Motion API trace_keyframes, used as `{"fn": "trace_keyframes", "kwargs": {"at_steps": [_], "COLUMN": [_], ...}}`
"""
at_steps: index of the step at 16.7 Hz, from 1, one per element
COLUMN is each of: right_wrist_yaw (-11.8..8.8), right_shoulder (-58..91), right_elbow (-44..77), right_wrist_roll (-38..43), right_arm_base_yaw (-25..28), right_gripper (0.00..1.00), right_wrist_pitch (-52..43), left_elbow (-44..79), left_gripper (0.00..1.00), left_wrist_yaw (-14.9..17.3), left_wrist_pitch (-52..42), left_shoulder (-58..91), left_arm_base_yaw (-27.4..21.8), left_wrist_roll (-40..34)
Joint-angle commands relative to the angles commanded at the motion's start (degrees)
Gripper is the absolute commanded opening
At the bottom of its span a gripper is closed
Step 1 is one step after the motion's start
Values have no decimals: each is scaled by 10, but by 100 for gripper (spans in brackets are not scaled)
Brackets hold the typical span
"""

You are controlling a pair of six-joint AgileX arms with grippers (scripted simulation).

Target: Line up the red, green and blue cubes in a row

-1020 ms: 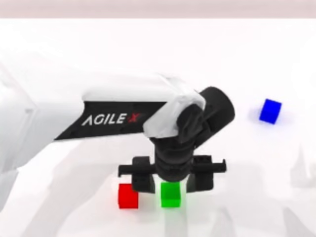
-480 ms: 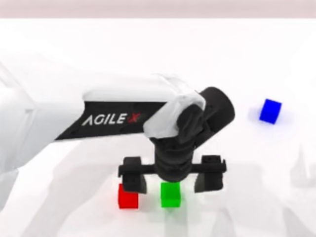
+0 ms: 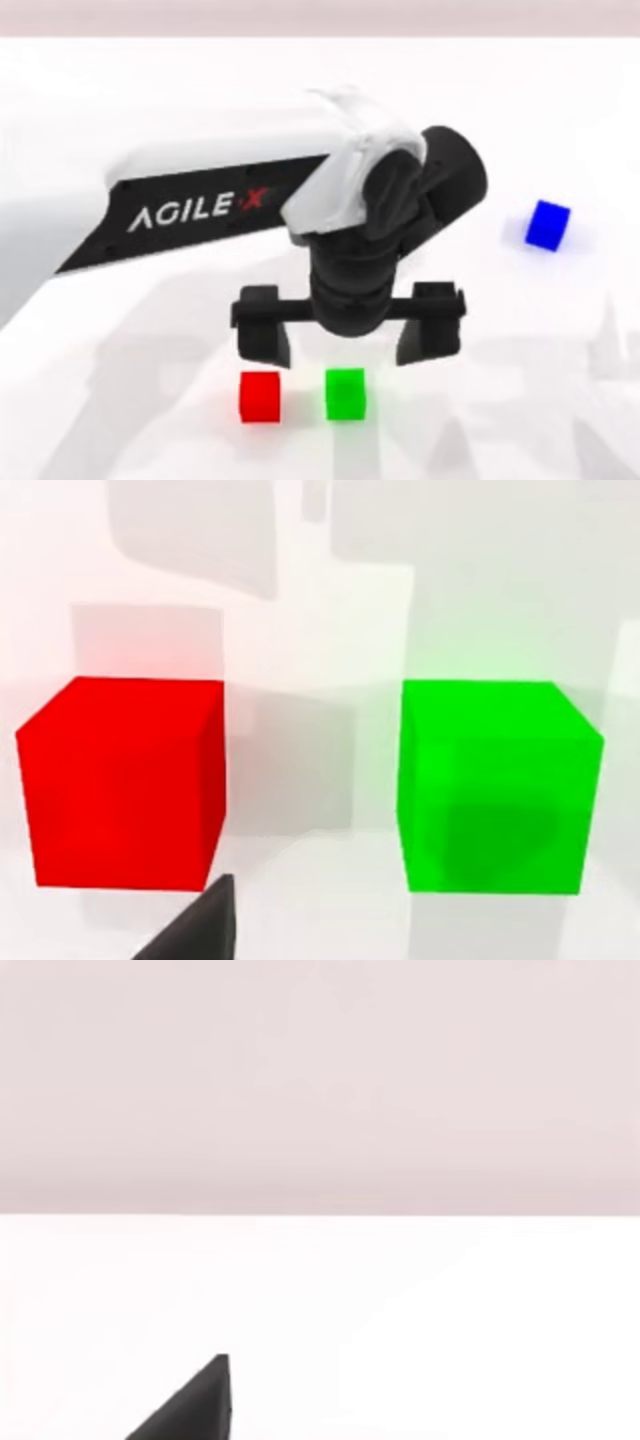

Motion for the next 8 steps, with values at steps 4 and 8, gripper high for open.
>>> {"fn": "trace_keyframes", "kwargs": {"at_steps": [4, 8], "right_wrist_yaw": [0, 0], "right_shoulder": [0, 6], "right_elbow": [0, 6], "right_wrist_roll": [0, -3], "right_arm_base_yaw": [0, 1], "right_gripper": [100, 100], "right_wrist_pitch": [0, -4], "left_elbow": [24, 17], "left_gripper": [100, 100], "left_wrist_yaw": [0, -1], "left_wrist_pitch": [-31, -26], "left_shoulder": [-15, -18], "left_arm_base_yaw": [3, 3], "left_wrist_roll": [0, 0]}}
